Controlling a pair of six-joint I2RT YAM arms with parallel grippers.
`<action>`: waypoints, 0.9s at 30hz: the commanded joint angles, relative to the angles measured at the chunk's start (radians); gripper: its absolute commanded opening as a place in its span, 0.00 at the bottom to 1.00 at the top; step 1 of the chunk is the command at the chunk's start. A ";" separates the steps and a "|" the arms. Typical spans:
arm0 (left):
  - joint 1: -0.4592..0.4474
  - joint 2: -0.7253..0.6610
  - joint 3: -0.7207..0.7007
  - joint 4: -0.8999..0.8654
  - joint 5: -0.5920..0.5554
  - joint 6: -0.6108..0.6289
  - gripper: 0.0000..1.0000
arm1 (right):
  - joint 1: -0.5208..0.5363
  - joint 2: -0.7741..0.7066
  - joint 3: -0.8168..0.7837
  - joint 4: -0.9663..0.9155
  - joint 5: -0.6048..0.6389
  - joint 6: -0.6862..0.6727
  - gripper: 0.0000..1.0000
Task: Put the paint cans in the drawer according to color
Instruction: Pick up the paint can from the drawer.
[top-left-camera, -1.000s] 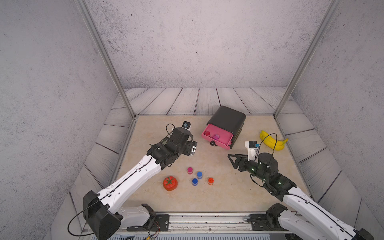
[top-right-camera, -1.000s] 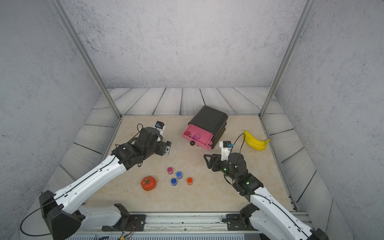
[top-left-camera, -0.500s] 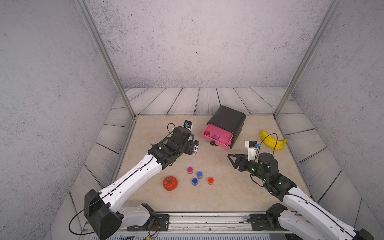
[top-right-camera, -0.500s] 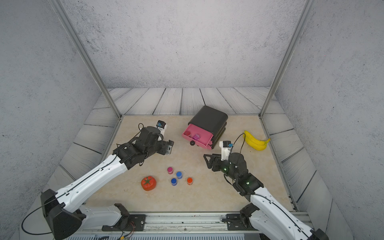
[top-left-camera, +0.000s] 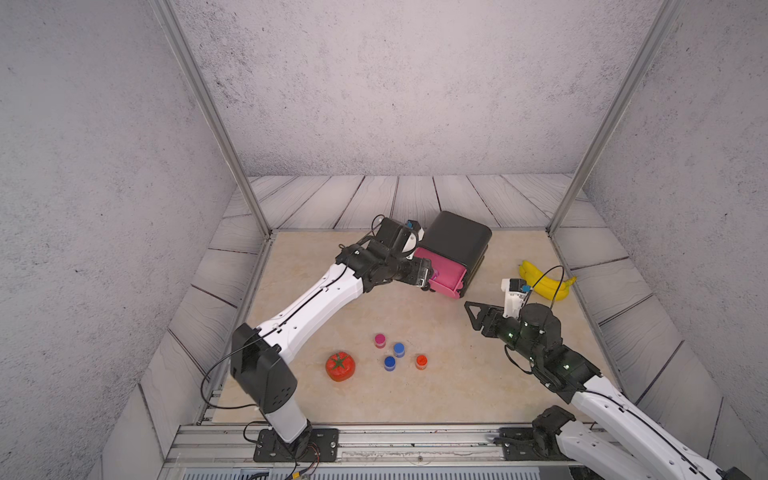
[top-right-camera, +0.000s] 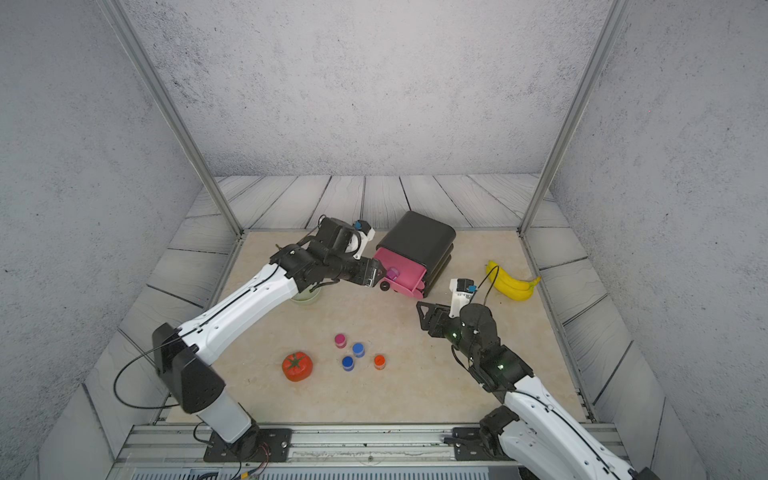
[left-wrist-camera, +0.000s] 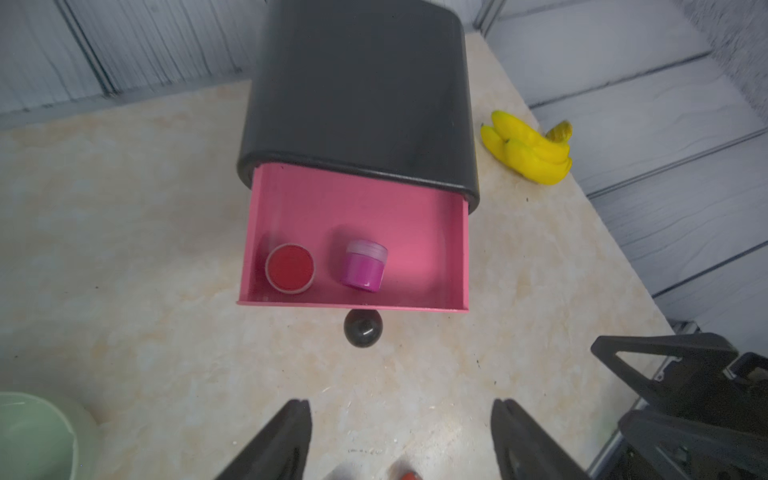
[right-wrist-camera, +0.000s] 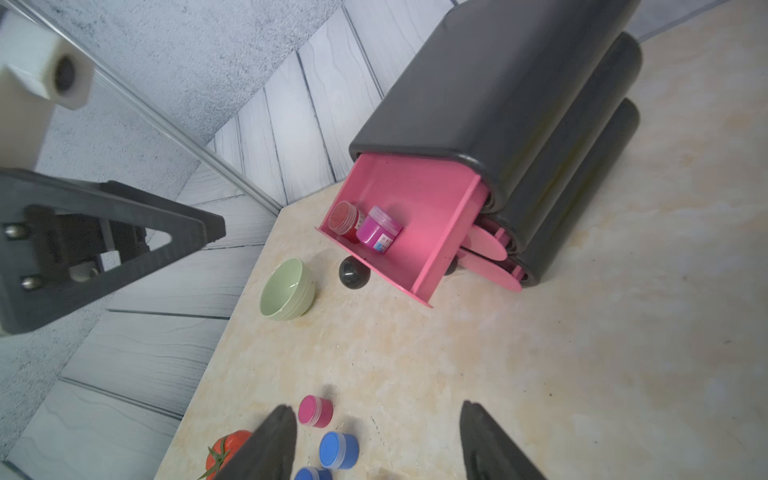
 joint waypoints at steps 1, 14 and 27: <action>-0.022 0.158 0.220 -0.250 -0.043 0.071 0.67 | -0.007 -0.042 -0.010 -0.049 0.087 0.015 0.66; -0.048 0.482 0.596 -0.355 -0.100 0.132 0.52 | -0.037 -0.032 0.007 -0.081 0.068 -0.029 0.66; -0.046 0.586 0.620 -0.338 -0.172 0.138 0.53 | -0.054 -0.042 0.010 -0.092 0.038 -0.023 0.66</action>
